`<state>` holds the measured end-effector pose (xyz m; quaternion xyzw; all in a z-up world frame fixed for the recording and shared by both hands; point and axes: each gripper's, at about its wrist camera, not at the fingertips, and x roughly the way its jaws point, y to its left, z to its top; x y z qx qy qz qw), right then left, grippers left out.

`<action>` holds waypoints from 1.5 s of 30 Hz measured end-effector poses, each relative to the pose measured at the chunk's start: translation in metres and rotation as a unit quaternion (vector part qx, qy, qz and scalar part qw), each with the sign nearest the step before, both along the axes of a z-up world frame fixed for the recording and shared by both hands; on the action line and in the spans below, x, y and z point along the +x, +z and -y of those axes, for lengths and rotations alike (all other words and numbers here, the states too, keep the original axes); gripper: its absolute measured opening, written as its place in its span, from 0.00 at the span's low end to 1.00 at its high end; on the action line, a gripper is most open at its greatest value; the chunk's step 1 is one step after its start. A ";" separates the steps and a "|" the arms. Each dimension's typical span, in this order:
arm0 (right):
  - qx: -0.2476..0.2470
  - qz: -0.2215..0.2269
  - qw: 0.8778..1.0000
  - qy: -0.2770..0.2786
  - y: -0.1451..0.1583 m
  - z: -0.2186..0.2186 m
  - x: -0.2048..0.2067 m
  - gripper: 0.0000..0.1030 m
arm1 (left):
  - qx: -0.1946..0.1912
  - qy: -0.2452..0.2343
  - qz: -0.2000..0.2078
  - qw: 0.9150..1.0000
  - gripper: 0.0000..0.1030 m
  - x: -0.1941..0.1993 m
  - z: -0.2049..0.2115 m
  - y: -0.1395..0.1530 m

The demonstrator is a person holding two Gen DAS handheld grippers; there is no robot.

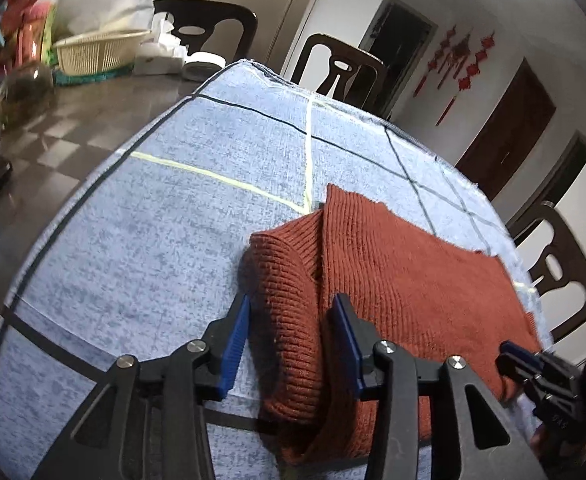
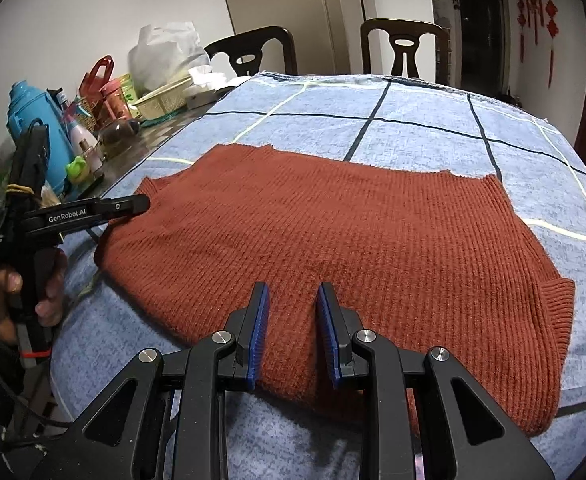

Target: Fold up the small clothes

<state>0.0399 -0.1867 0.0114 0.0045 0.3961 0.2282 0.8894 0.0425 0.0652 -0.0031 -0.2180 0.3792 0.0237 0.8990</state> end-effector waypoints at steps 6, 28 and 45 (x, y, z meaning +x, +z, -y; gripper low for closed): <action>0.005 0.000 1.000 -0.005 0.000 0.006 -0.004 0.25 | -0.080 -0.021 0.007 0.997 0.46 -0.005 0.000 -0.006; 0.054 0.006 0.997 -0.063 0.009 0.060 -0.014 0.25 | -0.093 -0.124 0.067 0.986 0.17 0.004 0.058 0.053; 0.215 -0.022 0.973 -0.085 0.015 0.101 -0.019 0.25 | -0.084 -0.253 0.086 0.960 0.24 0.005 0.138 0.058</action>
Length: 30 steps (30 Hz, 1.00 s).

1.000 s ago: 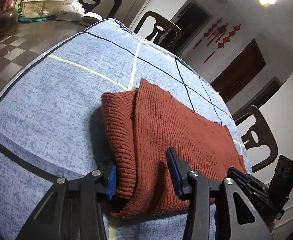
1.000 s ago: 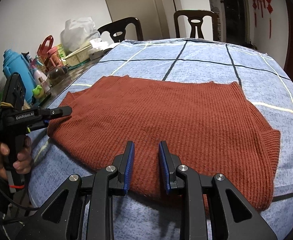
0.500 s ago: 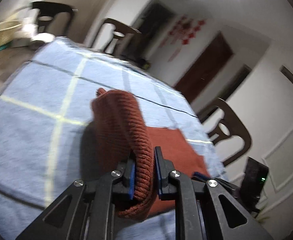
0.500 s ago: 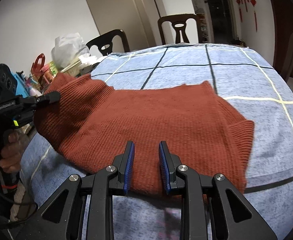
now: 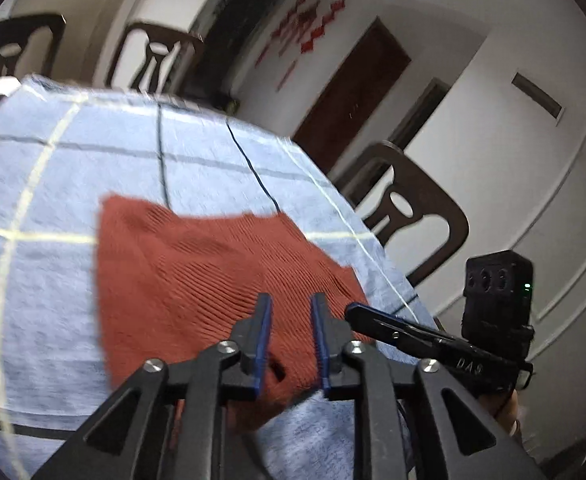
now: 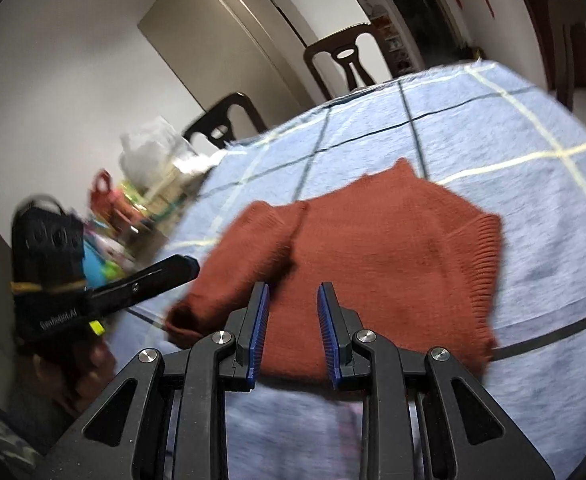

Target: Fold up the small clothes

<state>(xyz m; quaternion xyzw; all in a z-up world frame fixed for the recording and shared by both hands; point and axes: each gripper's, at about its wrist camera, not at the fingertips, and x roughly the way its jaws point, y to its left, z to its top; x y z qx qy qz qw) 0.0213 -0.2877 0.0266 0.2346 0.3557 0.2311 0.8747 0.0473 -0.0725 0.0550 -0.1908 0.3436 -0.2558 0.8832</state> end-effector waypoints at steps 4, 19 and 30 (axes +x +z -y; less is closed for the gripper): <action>0.090 -0.033 0.995 0.025 -0.010 -0.007 0.016 0.25 | 0.030 0.058 0.009 0.998 0.25 -0.007 -0.035 -0.001; 0.091 -0.127 0.986 0.063 -0.038 -0.059 0.055 0.25 | 0.041 0.072 -0.042 0.996 0.29 -0.010 -0.050 -0.052; 0.054 -0.129 0.988 0.064 -0.034 -0.072 0.064 0.25 | 0.040 0.070 -0.041 0.996 0.31 -0.013 -0.048 -0.055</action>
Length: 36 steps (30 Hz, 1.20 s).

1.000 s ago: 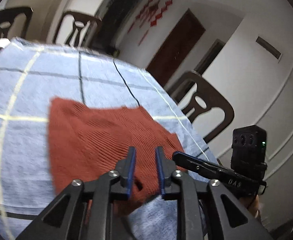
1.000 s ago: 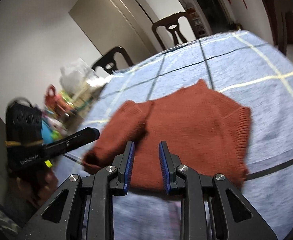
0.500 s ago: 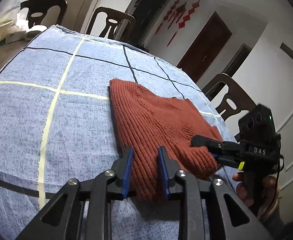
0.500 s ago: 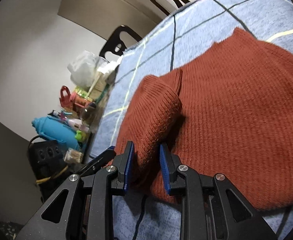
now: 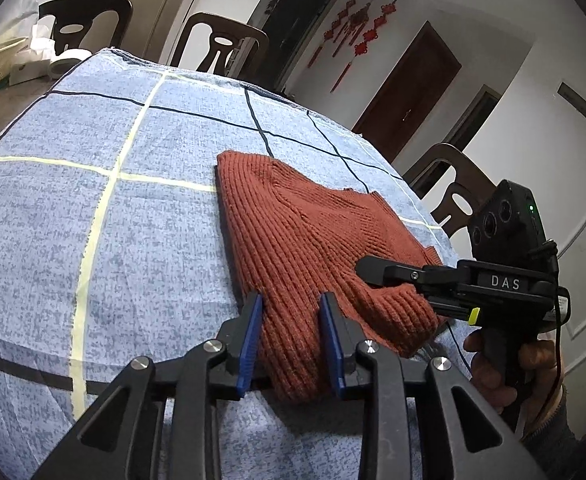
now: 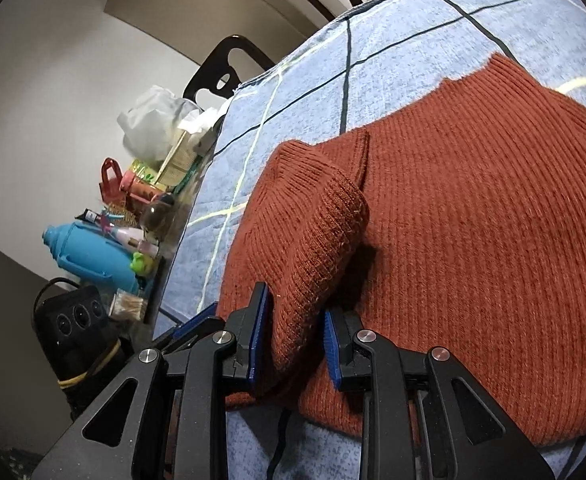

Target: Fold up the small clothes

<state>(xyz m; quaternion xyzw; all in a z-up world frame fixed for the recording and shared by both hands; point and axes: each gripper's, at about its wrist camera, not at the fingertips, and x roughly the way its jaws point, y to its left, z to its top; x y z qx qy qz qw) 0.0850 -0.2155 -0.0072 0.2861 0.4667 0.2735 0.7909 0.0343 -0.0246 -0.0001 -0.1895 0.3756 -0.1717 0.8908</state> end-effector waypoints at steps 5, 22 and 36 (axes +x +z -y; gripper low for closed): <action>0.009 -0.004 1.000 0.005 -0.004 0.000 0.006 0.19 | 0.005 -0.001 0.003 1.000 0.33 -0.001 0.004 0.000; 0.035 0.056 0.997 -0.031 0.037 0.074 -0.002 0.14 | 0.013 -0.025 0.037 0.999 0.33 0.015 0.025 0.035; 0.007 0.016 0.992 -0.122 -0.006 0.160 -0.028 0.13 | 0.044 -0.089 0.007 0.995 0.35 0.026 0.079 0.009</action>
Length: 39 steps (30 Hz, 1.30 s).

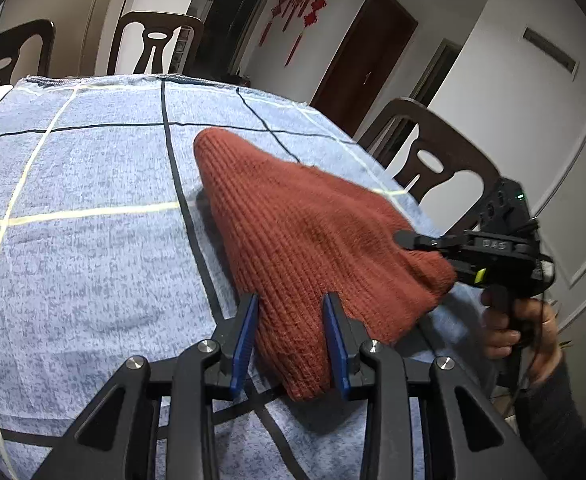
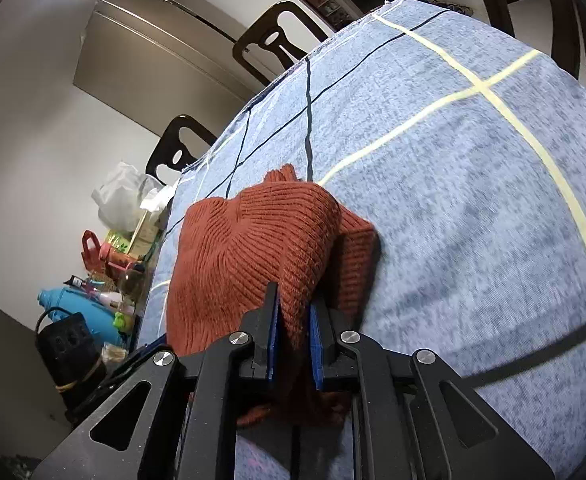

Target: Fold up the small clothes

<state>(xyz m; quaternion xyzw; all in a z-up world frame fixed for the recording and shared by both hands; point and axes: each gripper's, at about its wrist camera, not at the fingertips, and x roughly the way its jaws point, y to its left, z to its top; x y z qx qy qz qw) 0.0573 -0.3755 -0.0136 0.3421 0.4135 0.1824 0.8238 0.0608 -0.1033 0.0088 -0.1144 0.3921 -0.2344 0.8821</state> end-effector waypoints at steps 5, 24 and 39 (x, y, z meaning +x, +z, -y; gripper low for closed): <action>-0.055 0.019 0.998 -0.015 0.019 0.000 -0.009 0.16 | 0.005 0.008 -0.002 1.000 0.36 0.004 -0.004 0.005; -0.145 0.036 0.988 -0.023 0.007 -0.020 0.036 0.17 | 0.062 0.030 -0.007 0.998 0.36 0.082 0.017 -0.009; -0.247 0.061 0.966 0.043 0.031 -0.048 -0.053 0.16 | 0.041 0.000 0.015 0.999 0.36 -0.004 0.007 0.016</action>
